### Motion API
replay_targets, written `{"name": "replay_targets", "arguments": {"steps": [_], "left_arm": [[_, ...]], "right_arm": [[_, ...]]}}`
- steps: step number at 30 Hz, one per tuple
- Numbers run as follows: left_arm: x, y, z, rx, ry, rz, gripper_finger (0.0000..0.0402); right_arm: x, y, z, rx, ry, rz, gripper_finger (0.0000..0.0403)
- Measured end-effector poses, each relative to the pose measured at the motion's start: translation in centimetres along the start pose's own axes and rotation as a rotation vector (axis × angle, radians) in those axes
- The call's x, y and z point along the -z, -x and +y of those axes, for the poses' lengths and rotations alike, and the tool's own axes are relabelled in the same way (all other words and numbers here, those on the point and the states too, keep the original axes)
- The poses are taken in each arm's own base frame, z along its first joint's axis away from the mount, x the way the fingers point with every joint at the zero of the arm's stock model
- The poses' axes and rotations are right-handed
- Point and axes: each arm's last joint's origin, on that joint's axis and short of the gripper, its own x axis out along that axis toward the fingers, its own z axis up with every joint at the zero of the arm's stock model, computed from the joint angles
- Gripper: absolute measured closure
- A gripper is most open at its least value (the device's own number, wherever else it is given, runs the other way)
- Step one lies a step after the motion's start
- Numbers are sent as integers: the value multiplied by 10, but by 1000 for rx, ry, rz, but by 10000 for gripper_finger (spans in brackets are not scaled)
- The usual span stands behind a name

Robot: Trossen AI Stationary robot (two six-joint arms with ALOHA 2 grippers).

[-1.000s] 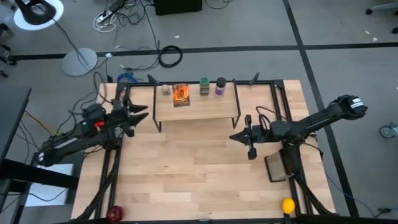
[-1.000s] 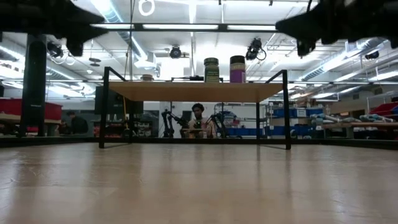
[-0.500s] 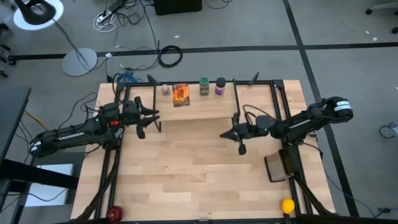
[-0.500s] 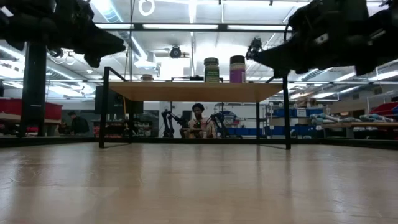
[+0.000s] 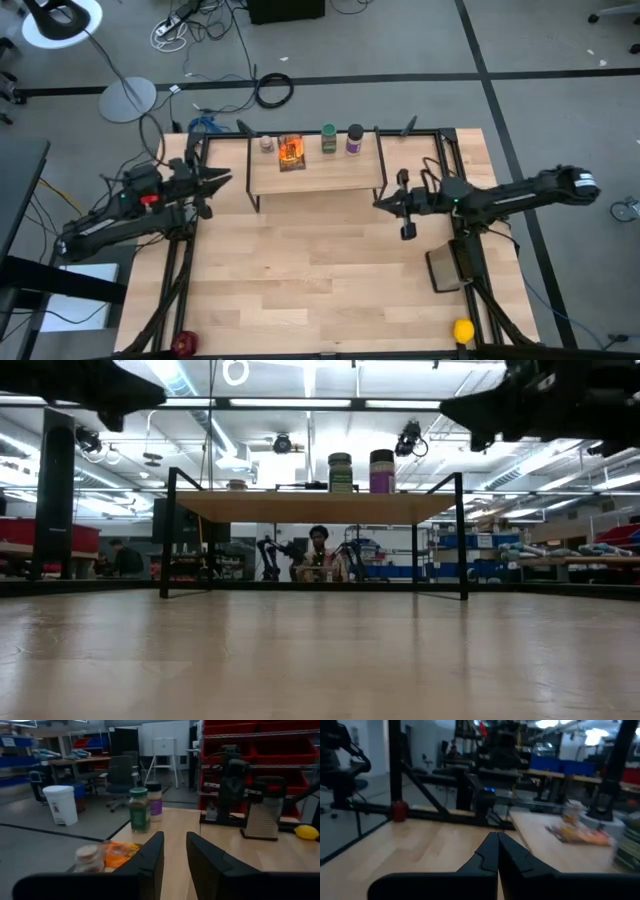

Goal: Shelf spices
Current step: Adjust the shelf

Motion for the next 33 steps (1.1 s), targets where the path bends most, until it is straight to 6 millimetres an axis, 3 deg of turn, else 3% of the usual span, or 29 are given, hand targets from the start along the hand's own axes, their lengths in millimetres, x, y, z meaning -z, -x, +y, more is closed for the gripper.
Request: {"name": "replay_targets", "arguments": {"steps": [8, 15, 21, 28, 33], "left_arm": [[4, 26, 1, -61, 29, -22, 317], [5, 25, 2, -101, 37, -7, 345], [5, 25, 3, -108, 33, 0, 396], [13, 22, 4, -156, 71, 25, 399], [32, 7, 3, -136, 94, -22, 400]], "right_arm": [[-17, 36, 0, 53, 26, 18, 403], [-22, 59, 1, 61, 17, 30, 403], [-18, 63, 1, 47, -2, 65, 403], [-17, 61, 3, -1, -3, 78, 403], [-14, 57, 3, -3, -3, 88, 403]]}}
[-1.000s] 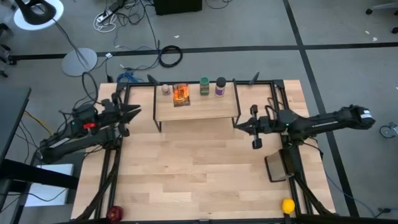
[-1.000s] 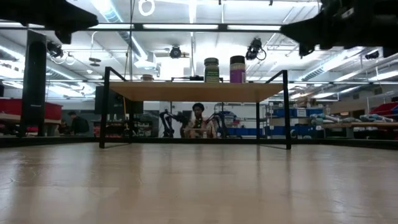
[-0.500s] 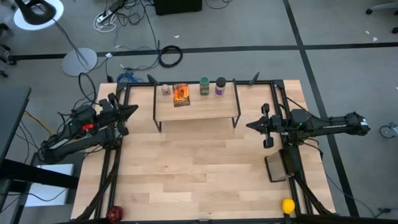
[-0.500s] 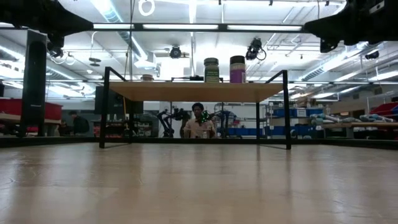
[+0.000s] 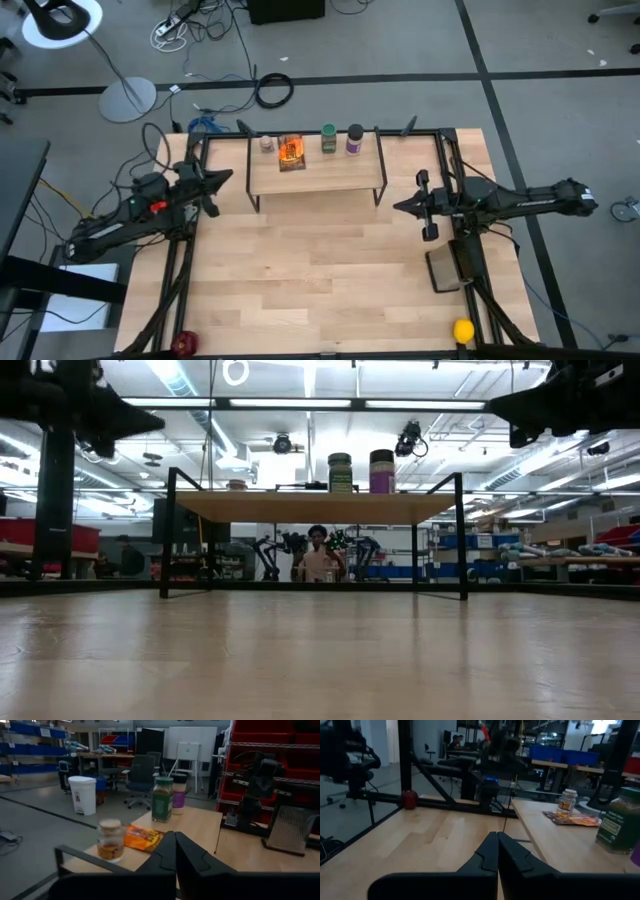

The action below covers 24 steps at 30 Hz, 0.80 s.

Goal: Shelf spices
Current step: Adjust the shelf

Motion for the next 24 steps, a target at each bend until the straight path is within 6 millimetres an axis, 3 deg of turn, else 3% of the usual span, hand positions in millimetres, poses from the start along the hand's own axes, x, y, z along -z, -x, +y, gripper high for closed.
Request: {"name": "replay_targets", "arguments": {"steps": [11, 24], "left_arm": [[60, -22, -1, 83, -63, 28, 401], [68, -22, -2, 159, -128, 55, 401]], "right_arm": [[39, -1, 5, -12, 4, -66, 403], [52, 0, 0, -25, -18, 13, 403]]}}
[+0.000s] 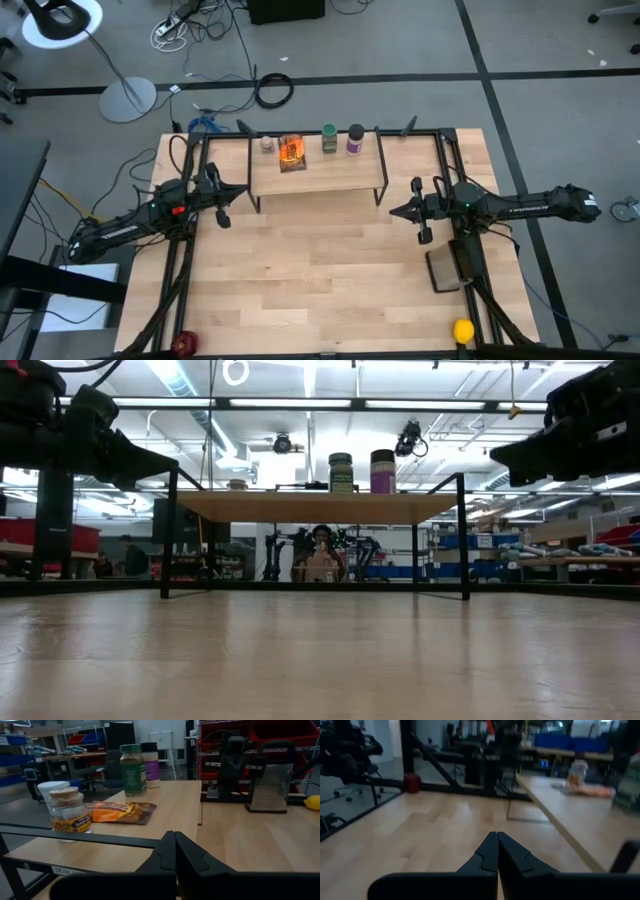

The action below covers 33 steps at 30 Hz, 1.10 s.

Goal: Shelf spices
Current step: Adjust the shelf

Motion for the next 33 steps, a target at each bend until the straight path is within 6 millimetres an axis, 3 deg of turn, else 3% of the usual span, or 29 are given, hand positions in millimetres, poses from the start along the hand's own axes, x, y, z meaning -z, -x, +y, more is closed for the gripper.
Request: {"name": "replay_targets", "arguments": {"steps": [12, 33], "left_arm": [[1, 0, -5, 62, 1, 7, 401], [3, 0, -6, -11, -4, 35, 401]], "right_arm": [[6, 1, -5, -3, -61, 55, 403], [14, 3, -12, 78, -84, 133, 402]]}}
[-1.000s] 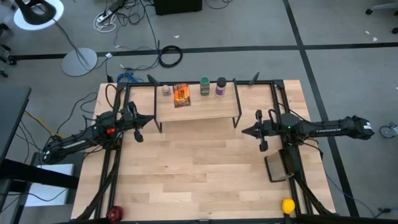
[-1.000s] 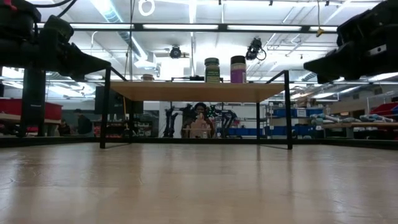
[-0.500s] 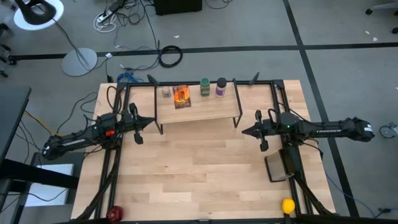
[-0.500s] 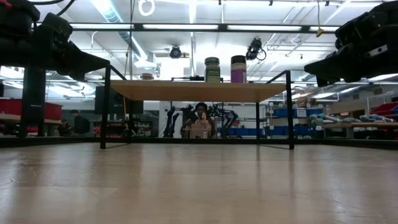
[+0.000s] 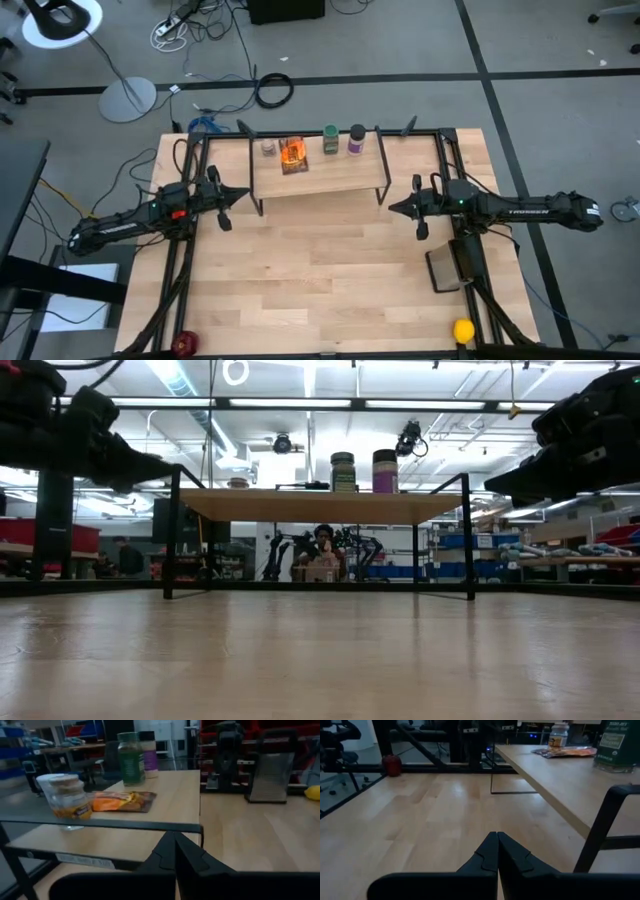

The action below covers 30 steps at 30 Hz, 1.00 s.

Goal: Shelf spices
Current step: Adjust the shelf

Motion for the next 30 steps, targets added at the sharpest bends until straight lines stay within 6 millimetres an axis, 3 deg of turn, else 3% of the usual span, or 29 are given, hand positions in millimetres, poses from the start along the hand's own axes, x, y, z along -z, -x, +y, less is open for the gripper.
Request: {"name": "replay_targets", "arguments": {"steps": [6, 13, 22, 30], "left_arm": [[-28, 7, 1, 36, -22, -133, 401], [-33, 9, -4, 215, -26, -149, 401], [-7, 6, -7, 278, 57, 75, 401], [-1, 2, -6, 228, 43, 72, 401]], "right_arm": [[1, 0, 0, -1, -2, 12, 402], [1, 0, 0, -1, -3, 14, 402], [1, 0, 0, -1, -2, 13, 402], [1, 0, 0, 0, -8, 12, 402]]}}
